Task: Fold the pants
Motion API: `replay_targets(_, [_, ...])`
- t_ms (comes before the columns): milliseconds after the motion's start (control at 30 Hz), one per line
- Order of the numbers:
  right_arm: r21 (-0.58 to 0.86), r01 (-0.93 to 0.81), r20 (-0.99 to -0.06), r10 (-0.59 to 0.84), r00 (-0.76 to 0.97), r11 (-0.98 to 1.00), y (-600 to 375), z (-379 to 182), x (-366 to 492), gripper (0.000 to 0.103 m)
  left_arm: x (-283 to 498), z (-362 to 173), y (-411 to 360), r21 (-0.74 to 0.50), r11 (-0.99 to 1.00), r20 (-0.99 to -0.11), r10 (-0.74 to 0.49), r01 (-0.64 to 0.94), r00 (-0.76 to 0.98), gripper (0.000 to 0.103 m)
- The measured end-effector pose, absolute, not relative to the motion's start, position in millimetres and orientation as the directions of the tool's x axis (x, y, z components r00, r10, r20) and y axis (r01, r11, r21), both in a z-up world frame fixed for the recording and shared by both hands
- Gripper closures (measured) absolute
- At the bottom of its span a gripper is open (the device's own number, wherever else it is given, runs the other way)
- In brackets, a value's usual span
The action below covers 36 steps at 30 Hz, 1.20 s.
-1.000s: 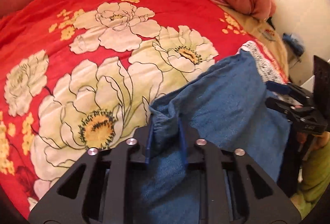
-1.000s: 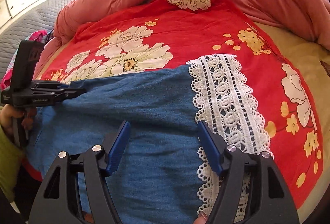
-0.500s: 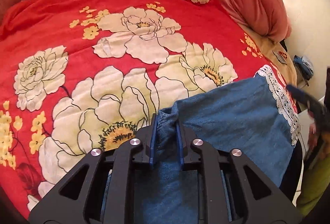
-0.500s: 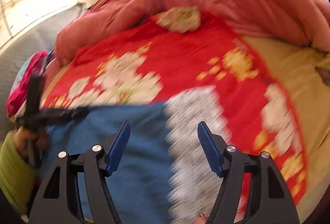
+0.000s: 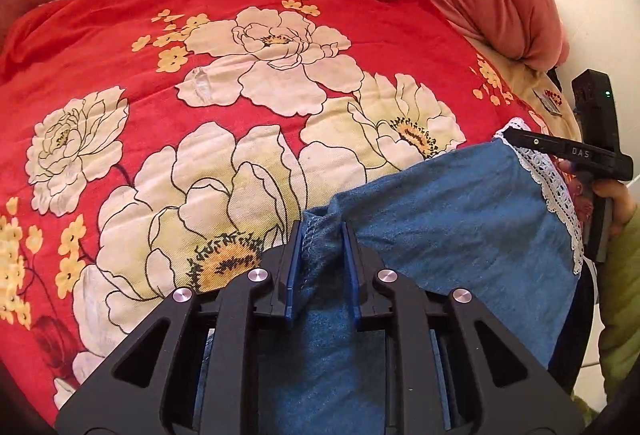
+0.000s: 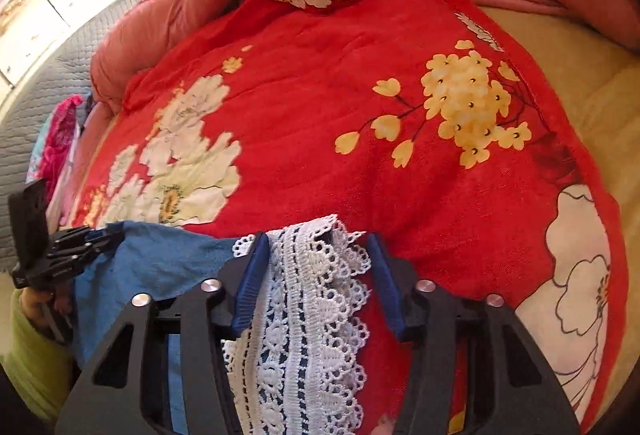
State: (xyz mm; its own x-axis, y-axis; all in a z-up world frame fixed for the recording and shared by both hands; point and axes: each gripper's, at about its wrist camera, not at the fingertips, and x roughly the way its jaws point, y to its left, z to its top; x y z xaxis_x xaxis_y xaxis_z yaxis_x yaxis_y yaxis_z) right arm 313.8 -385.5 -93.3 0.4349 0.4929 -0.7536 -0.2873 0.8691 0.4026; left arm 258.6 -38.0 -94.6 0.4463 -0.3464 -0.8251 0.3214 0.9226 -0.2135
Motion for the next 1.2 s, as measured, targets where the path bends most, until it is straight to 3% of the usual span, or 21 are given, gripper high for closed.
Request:
replay_targets(33, [0.416,-0.306,-0.740,0.514,0.434,0.856,-384.0,-91.3,309.1,0.075,259.0,-95.2,-37.9,-0.214,0.923,-0.825,-0.347,0.321,0.446,0.090])
replay_targets(133, [0.399,-0.349,-0.697,0.528,0.485,0.848,-379.1,-77.8,288.8,0.082,258.2,-93.6,-38.8,-0.210,0.926,-0.824,-0.340,0.313,0.453,0.091])
replay_targets(300, [0.349,-0.413,-0.596,0.539,0.595,0.841,-382.9,-35.1,272.9,0.083,256.0,-86.6,-40.1,-0.190,0.929,-0.806,-0.332,0.318,0.490,0.092])
replay_targets(367, [0.303,-0.419,-0.610,0.512,0.604,0.856,-381.8,-32.1,282.5,0.083,256.4,-86.6,-41.2,-0.190,0.929,-0.804,-0.333,0.319,0.493,0.092])
replay_targets(500, [0.208,-0.388,-0.740,0.404,0.538,0.898,-370.4,-62.9,308.6,0.082,257.2,-89.0,-43.2,-0.167,0.934,-0.808,-0.313,0.315,0.499,0.092])
replay_targets(567, [0.156,-0.372,-0.783,0.344,0.518,0.915,-365.5,-81.9,313.9,0.078,258.9,-90.6,-43.7,-0.158,0.938,-0.812,-0.302,0.310,0.500,0.091])
replay_targets(667, [0.145,-0.358,-0.774,0.331,0.540,0.922,-366.3,-86.7,312.0,0.073,260.5,-93.3,-43.7,-0.146,0.942,-0.818,-0.288,0.303,0.499,0.089])
replay_targets(767, [0.102,-0.327,-0.770,0.283,0.572,0.940,-368.2,-83.0,309.7,0.058,261.3,-94.4,-43.5,-0.129,0.946,-0.820,-0.270,0.297,0.505,0.085])
replay_targets(800, [0.072,-0.318,-0.764,0.258,0.592,0.945,-368.5,-81.1,305.5,0.049,261.3,-94.4,-42.7,-0.130,0.947,-0.819,-0.270,0.295,0.505,0.084])
replay_targets(867, [0.014,-0.302,-0.738,0.214,0.640,0.953,-371.1,-73.0,292.7,0.047,261.3,-93.8,-40.5,-0.135,0.947,-0.820,-0.271,0.290,0.505,0.082])
replay_targets(1100, [0.092,-0.235,-0.653,0.236,0.720,0.968,-393.3,-47.5,238.5,0.028,259.2,-83.1,-35.6,-0.120,0.954,-0.809,-0.254,0.274,0.530,0.077])
replay_targets(1200, [0.141,-0.223,-0.629,0.261,0.732,0.965,-395.7,-39.8,213.3,0.026,255.6,-71.8,-29.5,-0.131,0.957,-0.792,-0.259,0.259,0.553,0.075])
